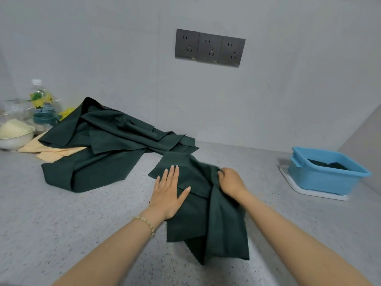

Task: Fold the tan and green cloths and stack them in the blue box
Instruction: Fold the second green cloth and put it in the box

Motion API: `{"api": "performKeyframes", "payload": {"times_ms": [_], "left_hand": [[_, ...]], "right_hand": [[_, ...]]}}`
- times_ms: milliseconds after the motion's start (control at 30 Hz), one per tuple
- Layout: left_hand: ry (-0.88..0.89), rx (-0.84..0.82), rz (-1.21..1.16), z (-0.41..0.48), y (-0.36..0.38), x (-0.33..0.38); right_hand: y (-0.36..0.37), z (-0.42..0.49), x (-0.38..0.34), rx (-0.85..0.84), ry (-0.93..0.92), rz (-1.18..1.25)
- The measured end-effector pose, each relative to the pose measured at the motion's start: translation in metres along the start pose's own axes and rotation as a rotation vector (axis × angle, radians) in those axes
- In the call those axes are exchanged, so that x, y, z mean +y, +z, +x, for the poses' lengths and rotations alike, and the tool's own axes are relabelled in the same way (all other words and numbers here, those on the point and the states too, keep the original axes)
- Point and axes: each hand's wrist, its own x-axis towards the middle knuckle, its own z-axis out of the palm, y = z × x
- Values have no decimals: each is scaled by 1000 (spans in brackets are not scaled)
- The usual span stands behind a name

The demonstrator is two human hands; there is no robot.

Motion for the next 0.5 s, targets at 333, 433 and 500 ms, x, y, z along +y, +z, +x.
{"api": "performKeyframes", "payload": {"times_ms": [333,433,500], "left_hand": [[200,45,68,-2,-9,4],[81,31,-73,1,-9,15],[-102,-62,-103,3,-7,25]], "right_hand": [[-69,5,83,175,253,169],[-73,-4,56,153,-66,222],[-71,-11,29,-46,-141,160]]}}
